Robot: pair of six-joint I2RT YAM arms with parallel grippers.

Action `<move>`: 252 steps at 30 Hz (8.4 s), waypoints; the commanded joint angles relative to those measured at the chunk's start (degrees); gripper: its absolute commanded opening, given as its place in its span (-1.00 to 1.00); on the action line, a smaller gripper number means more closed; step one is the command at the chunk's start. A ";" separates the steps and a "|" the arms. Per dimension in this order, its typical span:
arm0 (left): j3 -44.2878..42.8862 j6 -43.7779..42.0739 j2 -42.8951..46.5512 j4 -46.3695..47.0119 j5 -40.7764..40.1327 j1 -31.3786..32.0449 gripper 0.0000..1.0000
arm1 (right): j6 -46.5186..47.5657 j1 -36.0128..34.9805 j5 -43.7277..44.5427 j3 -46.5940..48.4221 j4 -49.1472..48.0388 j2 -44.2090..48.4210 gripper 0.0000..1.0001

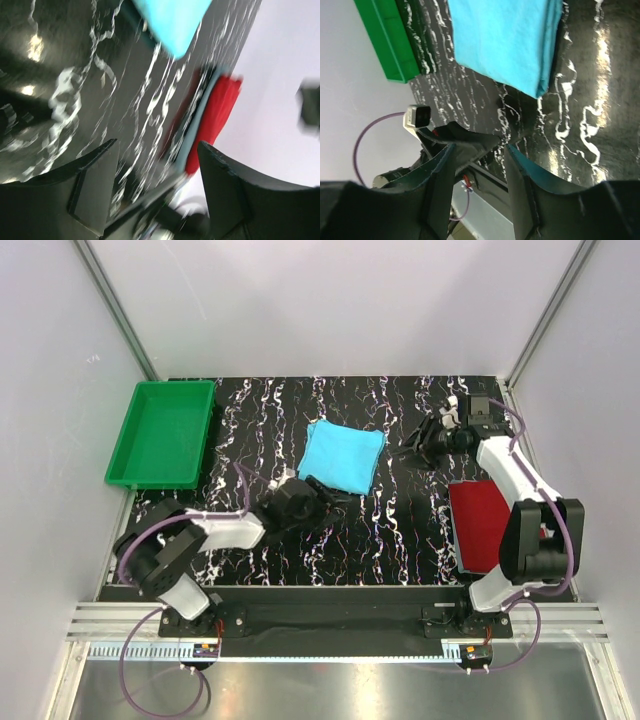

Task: Fold and stack the t-shirts
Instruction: Neatly place the folded tshirt to the corner, then reset both grippers

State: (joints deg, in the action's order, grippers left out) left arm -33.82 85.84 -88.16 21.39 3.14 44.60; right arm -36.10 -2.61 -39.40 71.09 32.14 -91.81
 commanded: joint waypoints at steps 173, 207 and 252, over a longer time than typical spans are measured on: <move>-12.76 -61.41 13.45 -40.64 40.90 -8.65 -0.49 | -7.76 14.21 56.71 30.96 37.73 3.91 -1.00; -10.83 -63.25 11.26 -40.64 45.82 -9.00 -0.49 | -10.83 27.22 59.52 -8.06 33.95 23.34 -0.95; -17.92 -26.53 -9.90 12.94 43.01 5.40 0.06 | -13.30 26.49 62.60 -11.93 32.20 18.76 -0.05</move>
State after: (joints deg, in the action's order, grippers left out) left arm -45.52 48.82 -91.70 15.90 48.75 46.33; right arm -47.83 18.28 20.56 59.79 64.69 -74.17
